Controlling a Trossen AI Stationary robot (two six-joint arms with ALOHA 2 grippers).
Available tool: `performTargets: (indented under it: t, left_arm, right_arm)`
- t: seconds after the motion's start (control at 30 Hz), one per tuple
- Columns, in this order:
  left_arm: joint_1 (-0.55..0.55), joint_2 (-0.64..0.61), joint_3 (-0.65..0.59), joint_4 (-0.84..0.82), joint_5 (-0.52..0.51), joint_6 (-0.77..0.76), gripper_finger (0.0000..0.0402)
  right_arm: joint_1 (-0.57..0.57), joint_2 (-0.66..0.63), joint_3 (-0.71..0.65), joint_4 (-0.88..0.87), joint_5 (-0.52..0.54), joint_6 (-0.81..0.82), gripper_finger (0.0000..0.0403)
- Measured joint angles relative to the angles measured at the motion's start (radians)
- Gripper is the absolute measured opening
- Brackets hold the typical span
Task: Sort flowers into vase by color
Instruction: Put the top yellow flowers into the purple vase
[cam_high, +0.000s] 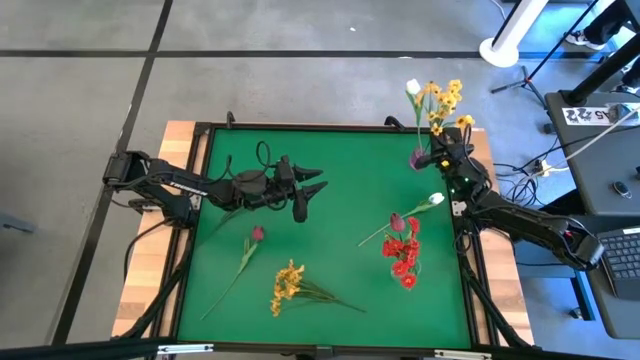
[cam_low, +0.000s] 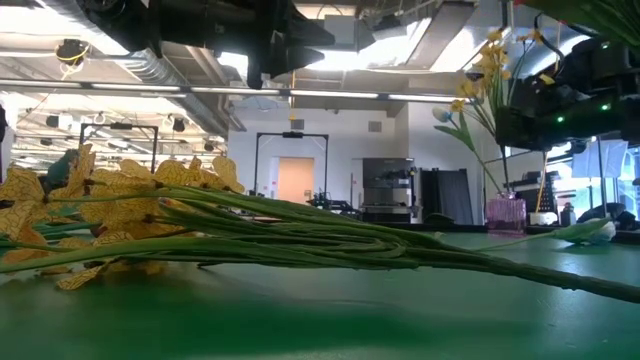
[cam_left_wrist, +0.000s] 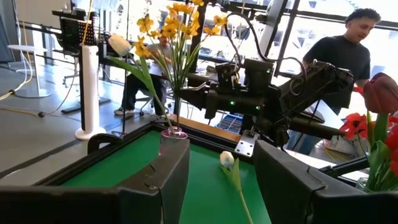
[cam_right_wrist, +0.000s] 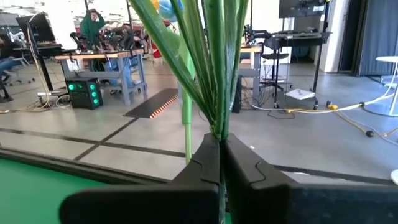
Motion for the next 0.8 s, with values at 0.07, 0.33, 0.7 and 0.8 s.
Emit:
performTargets:
  t: [0.07, 0.33, 0.7, 0.8]
  left_arm:
    - [0.0, 0.0, 0.0, -0.001, 0.0, 0.0, 0.0173]
    - [0.0, 0.0, 0.0, -0.052, 0.0, -0.006, 0.0173]
    - [0.002, 0.0, -0.001, -0.076, -0.001, -0.016, 0.0173]
    - [0.002, 0.0, -0.001, -0.076, -0.001, -0.016, 0.0173]
  right_arm:
    - [0.0, -0.001, 0.0, 0.035, 0.006, 0.0, 0.0]
    - [0.002, -0.004, -0.001, 0.208, -0.126, 0.08, 0.0]
    - [0.067, -0.005, -0.002, 0.33, -0.489, 0.102, 0.0]
    - [0.151, -0.009, -0.002, 0.322, -0.356, 0.031, 0.0]
